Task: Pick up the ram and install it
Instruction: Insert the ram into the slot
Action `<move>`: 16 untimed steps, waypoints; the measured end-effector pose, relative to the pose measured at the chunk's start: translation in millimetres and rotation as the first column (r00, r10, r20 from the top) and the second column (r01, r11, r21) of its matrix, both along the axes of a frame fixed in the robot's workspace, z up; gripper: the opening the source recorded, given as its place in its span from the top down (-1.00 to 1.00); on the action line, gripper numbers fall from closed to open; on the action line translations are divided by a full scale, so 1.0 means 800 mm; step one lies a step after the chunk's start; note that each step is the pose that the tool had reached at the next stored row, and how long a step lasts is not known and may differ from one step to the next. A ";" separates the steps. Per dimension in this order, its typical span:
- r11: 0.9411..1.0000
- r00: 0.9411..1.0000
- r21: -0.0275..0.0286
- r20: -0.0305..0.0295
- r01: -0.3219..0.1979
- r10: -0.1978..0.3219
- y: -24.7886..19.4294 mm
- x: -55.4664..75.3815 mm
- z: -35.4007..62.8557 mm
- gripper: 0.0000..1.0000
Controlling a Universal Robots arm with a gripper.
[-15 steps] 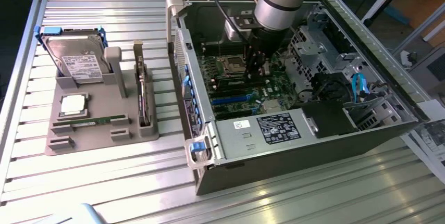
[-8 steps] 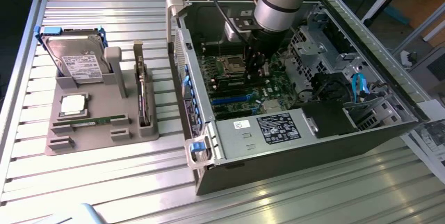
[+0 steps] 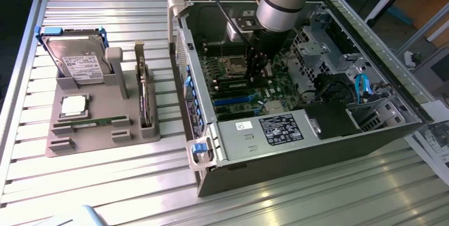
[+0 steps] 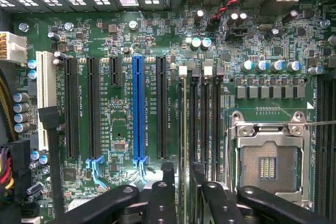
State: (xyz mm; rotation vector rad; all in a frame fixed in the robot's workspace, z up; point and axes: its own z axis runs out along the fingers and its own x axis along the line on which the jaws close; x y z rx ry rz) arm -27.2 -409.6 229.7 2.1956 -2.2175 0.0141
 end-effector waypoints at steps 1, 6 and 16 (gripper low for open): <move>1.000 1.000 0.000 0.000 -0.001 0.001 0.0001 0.000 0.000 0.47; 1.000 1.000 -0.014 0.000 -0.001 0.001 0.0000 0.000 0.036 0.47; 0.999 1.000 -0.033 0.001 -0.001 0.001 0.0009 -0.001 0.082 0.79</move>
